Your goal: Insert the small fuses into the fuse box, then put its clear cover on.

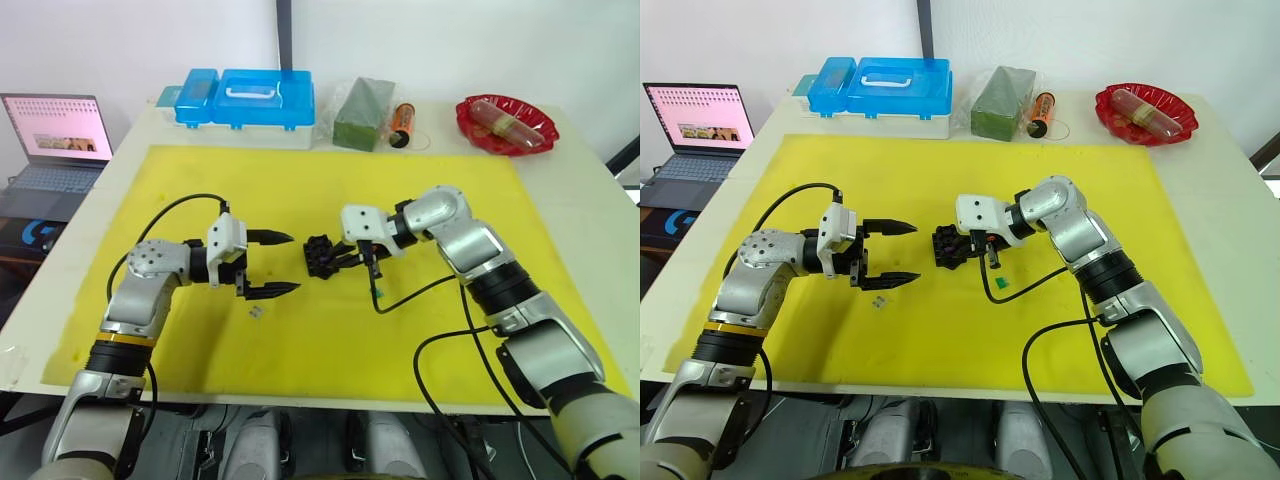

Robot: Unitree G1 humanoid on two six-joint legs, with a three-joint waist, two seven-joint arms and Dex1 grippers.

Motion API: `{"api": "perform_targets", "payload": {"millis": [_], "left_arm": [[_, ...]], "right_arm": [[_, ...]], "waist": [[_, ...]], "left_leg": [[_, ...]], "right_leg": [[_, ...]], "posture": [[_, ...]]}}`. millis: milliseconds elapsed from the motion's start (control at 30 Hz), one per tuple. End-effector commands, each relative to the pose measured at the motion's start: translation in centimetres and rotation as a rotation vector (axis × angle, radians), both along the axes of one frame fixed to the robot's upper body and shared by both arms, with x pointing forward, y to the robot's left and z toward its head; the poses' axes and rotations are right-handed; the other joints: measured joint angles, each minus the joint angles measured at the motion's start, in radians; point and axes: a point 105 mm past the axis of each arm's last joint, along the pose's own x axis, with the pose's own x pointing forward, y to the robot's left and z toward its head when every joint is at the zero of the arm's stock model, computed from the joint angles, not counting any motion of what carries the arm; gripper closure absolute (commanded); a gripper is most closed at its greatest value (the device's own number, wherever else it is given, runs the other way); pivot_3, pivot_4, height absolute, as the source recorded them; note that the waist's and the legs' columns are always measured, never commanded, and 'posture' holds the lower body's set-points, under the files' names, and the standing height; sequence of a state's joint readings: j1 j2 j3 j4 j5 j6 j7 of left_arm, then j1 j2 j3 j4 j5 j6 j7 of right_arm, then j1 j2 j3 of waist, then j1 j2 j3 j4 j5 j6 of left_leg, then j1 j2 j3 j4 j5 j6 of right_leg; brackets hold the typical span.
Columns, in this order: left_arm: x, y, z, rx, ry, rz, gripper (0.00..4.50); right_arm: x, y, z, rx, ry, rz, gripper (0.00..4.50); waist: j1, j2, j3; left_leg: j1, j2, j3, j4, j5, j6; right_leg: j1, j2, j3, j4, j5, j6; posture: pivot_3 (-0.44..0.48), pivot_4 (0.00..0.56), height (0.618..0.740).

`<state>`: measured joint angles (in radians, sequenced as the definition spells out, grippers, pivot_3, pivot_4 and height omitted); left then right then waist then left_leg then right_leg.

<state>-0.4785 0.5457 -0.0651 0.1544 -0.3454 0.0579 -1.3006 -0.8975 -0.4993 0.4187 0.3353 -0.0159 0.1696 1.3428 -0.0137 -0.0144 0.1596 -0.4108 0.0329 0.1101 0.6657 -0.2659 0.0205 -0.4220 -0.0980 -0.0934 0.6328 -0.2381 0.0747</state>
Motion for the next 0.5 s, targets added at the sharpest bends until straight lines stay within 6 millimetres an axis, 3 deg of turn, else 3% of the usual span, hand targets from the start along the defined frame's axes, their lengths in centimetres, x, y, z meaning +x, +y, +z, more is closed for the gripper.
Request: {"api": "perform_targets", "payload": {"millis": [33, 500], "left_arm": [[-0.1, -0.3, 1.0, -0.002, -0.043, -0.015, 0.00], [-0.1, -0.3, 0.9, -0.001, -0.043, -0.020, 0.00]], "right_arm": [[0.1, 0.4, 2.2, 0.058, -0.058, 0.015, 3.78], [-0.6, 0.1, 3.9, 0.092, -0.081, 0.014, 3.78]], "waist": [[0.000, 0.000, 0.000], [0.000, 0.000, 0.000]], "left_leg": [[0.000, 0.000, 0.000, 0.000, 0.000, 0.000], [0.000, 0.000, 0.000, 0.000, 0.000, 0.000]], "right_leg": [[0.000, 0.000, 0.000, 0.000, 0.000, 0.000], [0.000, 0.000, 0.000, 0.000, 0.000, 0.000]], "posture": [[0.000, 0.150, 0.740], [0.000, 0.150, 0.740]]}}
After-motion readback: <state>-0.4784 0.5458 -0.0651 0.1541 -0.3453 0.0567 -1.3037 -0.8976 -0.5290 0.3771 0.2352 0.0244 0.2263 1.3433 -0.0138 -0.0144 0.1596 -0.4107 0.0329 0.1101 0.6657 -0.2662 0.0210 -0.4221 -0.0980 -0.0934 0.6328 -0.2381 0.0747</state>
